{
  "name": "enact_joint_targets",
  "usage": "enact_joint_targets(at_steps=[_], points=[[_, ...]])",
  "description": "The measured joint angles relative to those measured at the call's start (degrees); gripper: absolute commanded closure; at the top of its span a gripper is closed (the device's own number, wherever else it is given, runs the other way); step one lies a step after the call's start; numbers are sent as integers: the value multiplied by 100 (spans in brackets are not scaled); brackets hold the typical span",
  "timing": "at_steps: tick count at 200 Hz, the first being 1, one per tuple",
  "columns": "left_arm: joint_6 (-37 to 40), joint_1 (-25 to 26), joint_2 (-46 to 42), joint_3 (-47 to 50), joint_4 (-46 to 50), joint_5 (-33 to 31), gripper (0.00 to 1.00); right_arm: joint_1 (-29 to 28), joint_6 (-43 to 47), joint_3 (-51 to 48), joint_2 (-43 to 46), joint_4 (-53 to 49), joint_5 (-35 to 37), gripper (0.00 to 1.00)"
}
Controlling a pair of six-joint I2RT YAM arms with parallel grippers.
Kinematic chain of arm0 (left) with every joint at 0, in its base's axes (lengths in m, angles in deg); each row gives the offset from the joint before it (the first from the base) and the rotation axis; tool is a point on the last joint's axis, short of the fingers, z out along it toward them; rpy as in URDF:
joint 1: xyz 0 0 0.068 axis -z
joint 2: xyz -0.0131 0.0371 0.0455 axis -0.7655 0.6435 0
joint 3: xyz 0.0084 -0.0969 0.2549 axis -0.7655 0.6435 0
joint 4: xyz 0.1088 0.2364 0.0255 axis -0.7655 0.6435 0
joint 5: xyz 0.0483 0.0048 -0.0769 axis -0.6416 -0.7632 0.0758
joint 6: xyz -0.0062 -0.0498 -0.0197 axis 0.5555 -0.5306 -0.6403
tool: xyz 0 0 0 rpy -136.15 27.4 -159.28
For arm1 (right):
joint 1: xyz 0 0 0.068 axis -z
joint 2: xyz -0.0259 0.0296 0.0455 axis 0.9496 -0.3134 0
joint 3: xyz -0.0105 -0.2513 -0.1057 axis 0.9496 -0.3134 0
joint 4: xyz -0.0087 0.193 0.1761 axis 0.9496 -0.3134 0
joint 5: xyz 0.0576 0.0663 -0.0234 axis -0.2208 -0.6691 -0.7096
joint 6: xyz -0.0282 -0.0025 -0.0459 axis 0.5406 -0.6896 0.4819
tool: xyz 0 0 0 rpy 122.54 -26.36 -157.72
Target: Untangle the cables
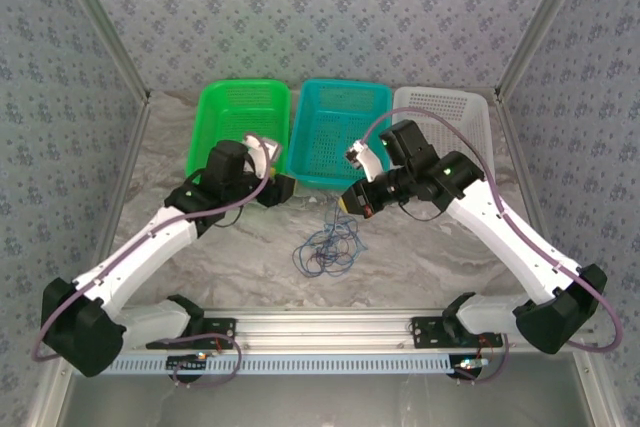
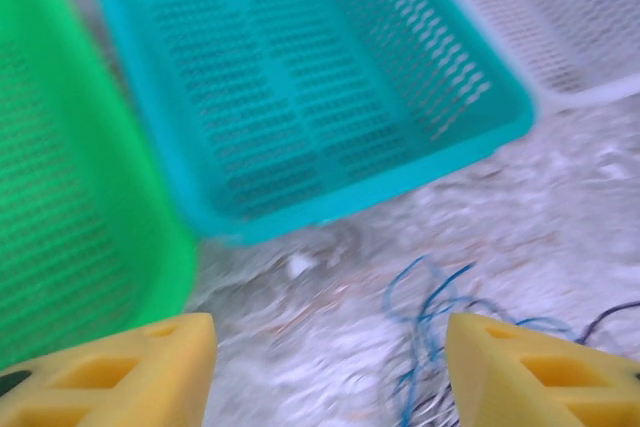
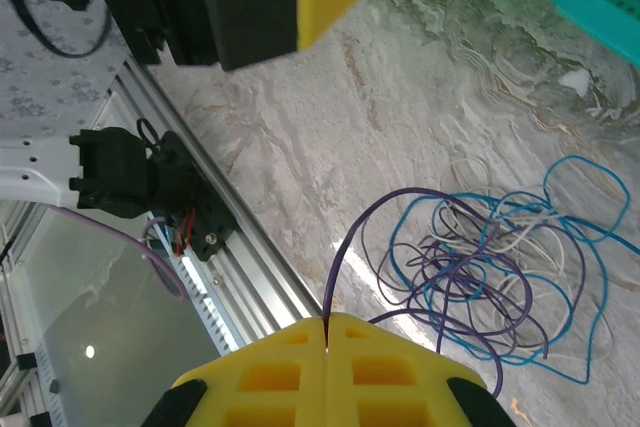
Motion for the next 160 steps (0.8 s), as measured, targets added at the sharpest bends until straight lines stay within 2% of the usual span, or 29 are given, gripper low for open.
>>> enact_joint_targets(at_steps=[32,78,160], points=[[-13,330,459,-2,-811,584,34,17,66,-2,0,168,-101,100],[11,745,828,-7,-1272,1189,33,181,175,-28,0,251,-269,100],[96,782,485,0,-1416,1342,31,704,463,-107,50,35,-551,100]])
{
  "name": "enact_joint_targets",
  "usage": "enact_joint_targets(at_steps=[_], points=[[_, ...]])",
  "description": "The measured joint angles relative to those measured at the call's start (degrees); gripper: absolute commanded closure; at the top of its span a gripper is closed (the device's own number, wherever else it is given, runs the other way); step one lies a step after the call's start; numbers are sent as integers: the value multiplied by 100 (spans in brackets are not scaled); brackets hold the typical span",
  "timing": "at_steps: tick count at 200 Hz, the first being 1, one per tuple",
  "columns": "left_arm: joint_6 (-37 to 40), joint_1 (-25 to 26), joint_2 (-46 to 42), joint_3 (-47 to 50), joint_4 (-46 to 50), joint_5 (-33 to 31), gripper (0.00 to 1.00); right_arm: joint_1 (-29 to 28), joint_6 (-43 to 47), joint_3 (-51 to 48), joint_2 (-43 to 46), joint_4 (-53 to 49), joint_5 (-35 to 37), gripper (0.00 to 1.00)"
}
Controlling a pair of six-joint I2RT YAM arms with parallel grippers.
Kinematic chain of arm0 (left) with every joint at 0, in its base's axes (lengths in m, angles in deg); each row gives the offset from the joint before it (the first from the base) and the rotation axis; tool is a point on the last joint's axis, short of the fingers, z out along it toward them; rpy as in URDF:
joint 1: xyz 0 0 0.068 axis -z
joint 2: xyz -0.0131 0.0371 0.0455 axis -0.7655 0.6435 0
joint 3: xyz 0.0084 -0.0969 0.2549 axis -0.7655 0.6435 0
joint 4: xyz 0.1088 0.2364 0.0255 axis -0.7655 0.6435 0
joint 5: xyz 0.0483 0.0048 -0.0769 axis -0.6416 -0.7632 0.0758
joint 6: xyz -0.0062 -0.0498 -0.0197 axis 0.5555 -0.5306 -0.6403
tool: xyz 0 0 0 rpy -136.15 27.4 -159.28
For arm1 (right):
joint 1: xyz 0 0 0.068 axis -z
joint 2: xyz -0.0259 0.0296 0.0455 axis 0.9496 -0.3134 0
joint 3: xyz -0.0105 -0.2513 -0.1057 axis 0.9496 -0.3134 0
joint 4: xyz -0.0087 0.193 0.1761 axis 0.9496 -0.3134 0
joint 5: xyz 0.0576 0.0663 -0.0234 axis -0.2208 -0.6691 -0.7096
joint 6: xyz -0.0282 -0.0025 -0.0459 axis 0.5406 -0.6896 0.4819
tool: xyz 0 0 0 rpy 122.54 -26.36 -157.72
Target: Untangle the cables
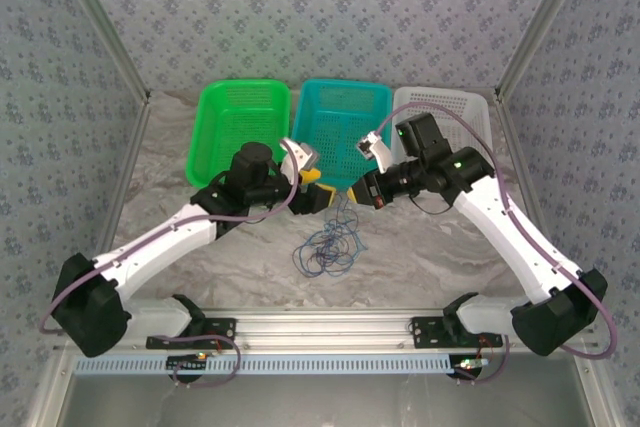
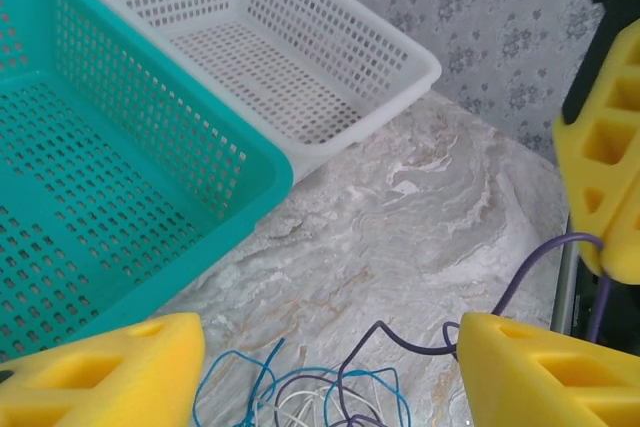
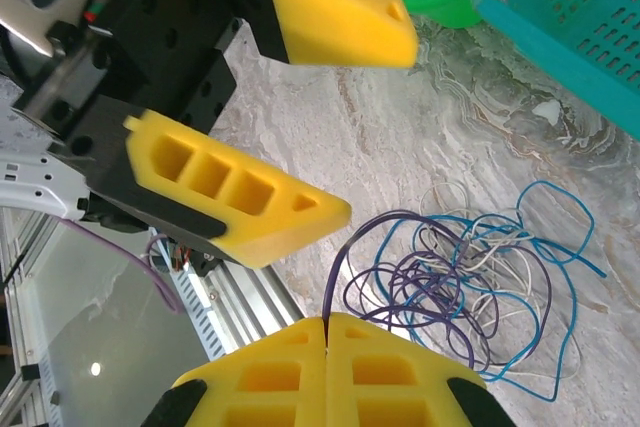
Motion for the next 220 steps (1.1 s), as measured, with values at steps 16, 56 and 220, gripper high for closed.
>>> enact_joint_targets(at_steps=[16,56,220], points=[[-2,13,-13,0,-15,48,31,-4,9,-4,26,0,-83,100],[0,142,129,0,-22,125,32,-2,9,-74,63,-2,-151,100],[90,450,922,-442,-90,229,81,129,0,-260,326,-24,-291,100]])
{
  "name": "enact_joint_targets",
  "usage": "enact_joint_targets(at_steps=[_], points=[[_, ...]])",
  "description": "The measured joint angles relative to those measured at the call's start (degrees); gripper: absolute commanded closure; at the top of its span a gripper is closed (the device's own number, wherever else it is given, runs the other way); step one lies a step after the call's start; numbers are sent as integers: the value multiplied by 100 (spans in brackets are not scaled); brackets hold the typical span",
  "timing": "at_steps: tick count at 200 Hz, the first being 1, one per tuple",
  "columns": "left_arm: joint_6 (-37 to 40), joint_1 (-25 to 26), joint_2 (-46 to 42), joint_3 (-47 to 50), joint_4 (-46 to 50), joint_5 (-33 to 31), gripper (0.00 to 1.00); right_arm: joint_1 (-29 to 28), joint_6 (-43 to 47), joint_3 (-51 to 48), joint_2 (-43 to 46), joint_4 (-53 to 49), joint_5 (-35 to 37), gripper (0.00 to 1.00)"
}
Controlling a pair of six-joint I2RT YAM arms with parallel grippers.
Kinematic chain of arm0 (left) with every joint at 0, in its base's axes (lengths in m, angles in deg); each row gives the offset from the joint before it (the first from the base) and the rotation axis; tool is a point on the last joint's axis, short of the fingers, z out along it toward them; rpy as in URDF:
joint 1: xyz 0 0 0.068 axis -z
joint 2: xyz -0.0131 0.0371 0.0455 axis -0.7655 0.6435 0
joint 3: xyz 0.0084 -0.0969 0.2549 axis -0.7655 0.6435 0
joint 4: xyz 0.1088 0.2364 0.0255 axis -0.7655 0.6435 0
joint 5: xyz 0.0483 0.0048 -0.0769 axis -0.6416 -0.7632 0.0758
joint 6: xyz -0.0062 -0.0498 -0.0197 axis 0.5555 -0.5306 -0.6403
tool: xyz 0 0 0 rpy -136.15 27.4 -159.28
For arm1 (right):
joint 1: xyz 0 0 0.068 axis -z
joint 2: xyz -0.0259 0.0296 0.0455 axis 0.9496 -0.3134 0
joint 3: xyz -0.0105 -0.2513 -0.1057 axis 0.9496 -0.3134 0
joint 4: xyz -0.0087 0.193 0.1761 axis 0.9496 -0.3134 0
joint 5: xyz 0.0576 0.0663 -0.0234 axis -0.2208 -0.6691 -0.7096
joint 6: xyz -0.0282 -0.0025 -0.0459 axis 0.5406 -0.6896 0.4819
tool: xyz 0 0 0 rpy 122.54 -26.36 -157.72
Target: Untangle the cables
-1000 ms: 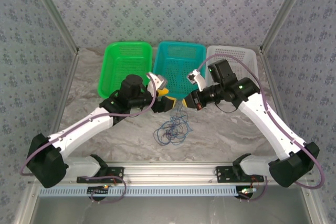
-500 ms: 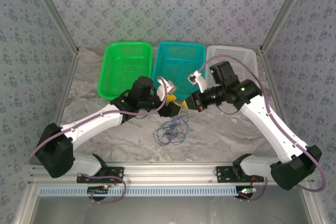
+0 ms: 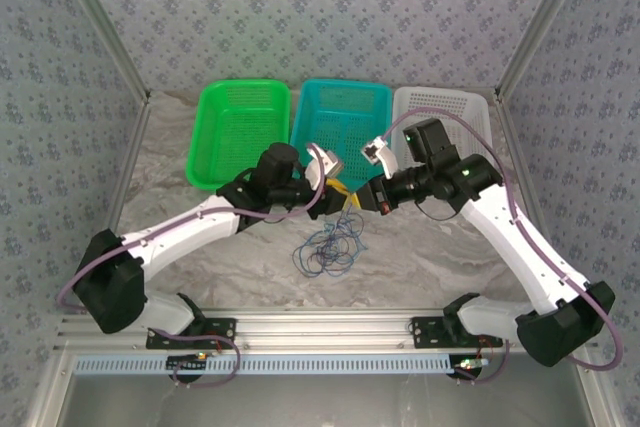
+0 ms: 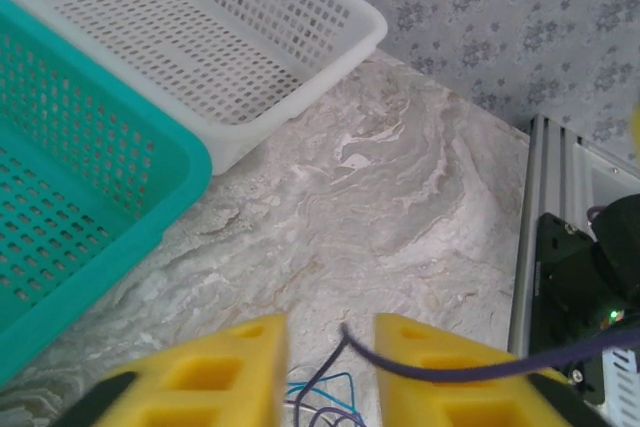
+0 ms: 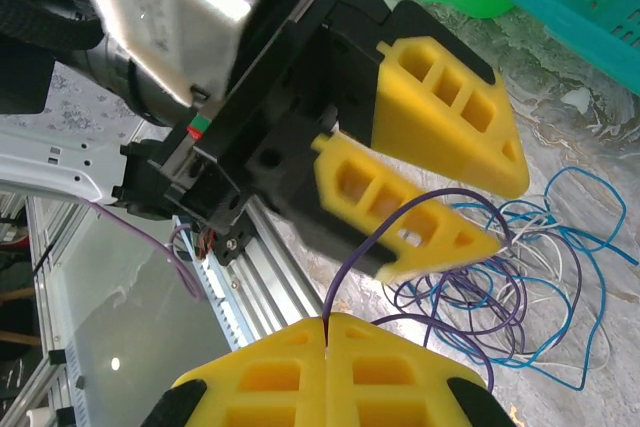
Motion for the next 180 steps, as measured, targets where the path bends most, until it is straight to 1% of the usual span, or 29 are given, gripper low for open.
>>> enact_joint_targets(at_steps=[5,18,31,46,55,64,77,83,97,118,146,180], points=[[33,0,17,-17,9,-55,83,17,-7,0,11,-15,7,99],[50,0,22,-92,52,-210,90,90,-20,0,15,-70,57,93],[55,0,22,-229,98,-363,93,205,-59,-2,15,-136,129,87],[44,-2,22,-463,142,-448,98,334,-114,-7,22,-157,219,83],[46,-2,22,-634,195,-468,99,402,-168,-7,39,-170,258,72],[46,0,22,-813,243,-466,99,459,-170,-7,68,-170,310,62],[42,0,22,-1051,293,-507,99,518,-227,-13,140,-190,407,44],[39,0,22,-1145,299,-533,99,538,-245,-22,188,-192,476,39],[13,0,22,-1307,350,-629,99,560,-238,-79,306,-192,656,32],[-52,0,22,-1432,450,-721,99,562,-234,-321,487,-155,863,27],[-203,0,22,-1469,570,-787,97,520,-363,-1023,743,83,1167,22],[-413,0,22,-1469,592,-828,97,448,-822,-1810,946,964,1388,21]])
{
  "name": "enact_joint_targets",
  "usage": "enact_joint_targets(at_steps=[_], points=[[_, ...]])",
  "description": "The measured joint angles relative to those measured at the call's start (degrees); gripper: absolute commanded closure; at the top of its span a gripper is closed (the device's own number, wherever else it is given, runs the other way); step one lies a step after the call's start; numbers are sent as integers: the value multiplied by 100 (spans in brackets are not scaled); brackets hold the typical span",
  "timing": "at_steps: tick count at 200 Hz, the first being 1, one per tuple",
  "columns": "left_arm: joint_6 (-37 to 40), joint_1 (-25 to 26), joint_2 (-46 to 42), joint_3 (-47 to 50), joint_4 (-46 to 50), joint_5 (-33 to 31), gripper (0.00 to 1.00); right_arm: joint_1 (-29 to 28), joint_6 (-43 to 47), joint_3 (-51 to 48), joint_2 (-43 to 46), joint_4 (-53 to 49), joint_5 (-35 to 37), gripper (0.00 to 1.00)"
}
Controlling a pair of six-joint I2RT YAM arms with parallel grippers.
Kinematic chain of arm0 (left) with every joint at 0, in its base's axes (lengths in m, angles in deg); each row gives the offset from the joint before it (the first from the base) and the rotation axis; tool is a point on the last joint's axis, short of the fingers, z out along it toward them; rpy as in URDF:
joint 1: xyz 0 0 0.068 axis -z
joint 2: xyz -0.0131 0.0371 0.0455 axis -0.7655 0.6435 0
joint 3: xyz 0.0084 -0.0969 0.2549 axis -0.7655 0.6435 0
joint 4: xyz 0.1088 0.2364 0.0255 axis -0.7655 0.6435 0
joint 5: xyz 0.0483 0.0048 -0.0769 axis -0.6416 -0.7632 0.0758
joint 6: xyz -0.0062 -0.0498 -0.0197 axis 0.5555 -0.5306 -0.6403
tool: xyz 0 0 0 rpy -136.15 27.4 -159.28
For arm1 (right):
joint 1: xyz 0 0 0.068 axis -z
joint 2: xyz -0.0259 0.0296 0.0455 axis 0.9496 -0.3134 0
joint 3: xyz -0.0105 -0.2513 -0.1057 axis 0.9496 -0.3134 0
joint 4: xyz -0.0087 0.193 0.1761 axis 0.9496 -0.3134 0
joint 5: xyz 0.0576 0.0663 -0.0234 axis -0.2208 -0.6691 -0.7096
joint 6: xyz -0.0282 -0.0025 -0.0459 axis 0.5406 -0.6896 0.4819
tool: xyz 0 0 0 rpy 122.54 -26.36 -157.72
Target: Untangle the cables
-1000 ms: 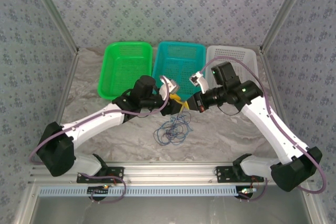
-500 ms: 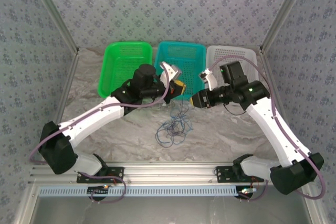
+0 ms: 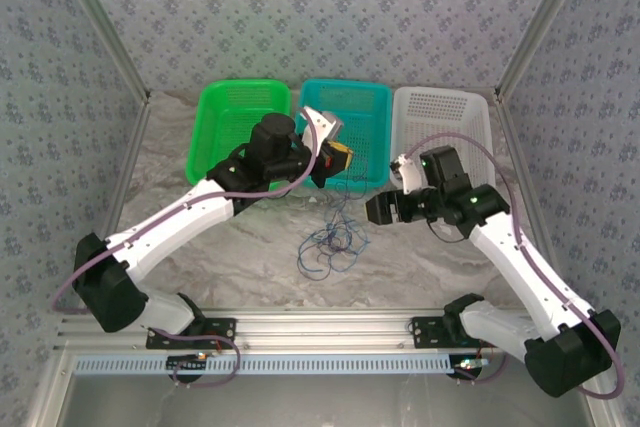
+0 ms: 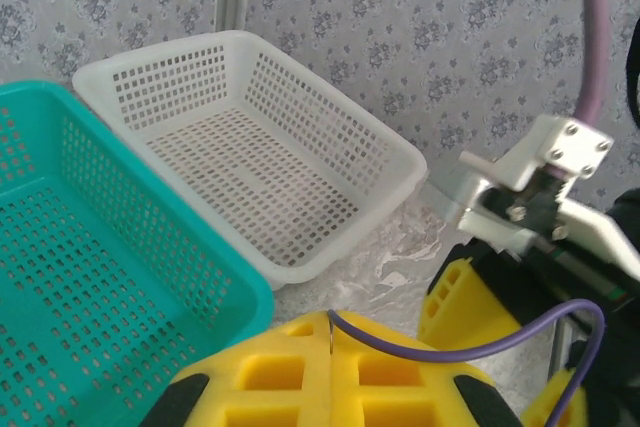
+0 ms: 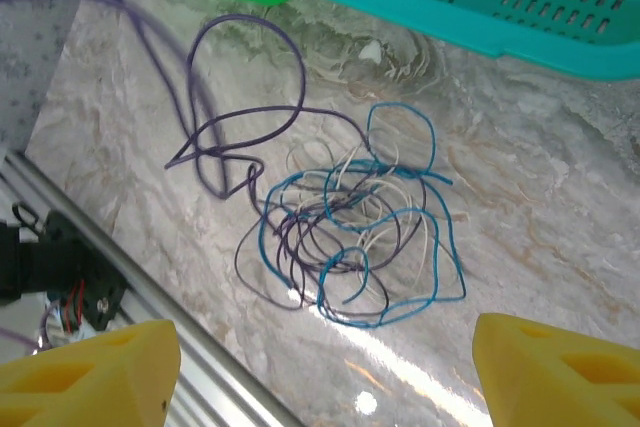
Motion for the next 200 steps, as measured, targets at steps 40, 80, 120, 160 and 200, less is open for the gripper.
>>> enact_joint_targets(at_steps=[40,80,120,160,200], points=[[-221,0,0,0,-4,-2,97,-306,-494,-348,7,1069,363,21],[-326,57,0,2,-7,-68,96,-317,-833,-461,168,1626,538,22],[-380,92,0,2,-68,-114,96,-317,-1158,-627,177,2072,704,26],[-575,151,-44,92,-308,-105,96,-350,-1394,-643,-105,2350,1355,28],[-688,151,-271,249,-518,-111,96,-363,-1377,-363,-774,1989,2072,46]])
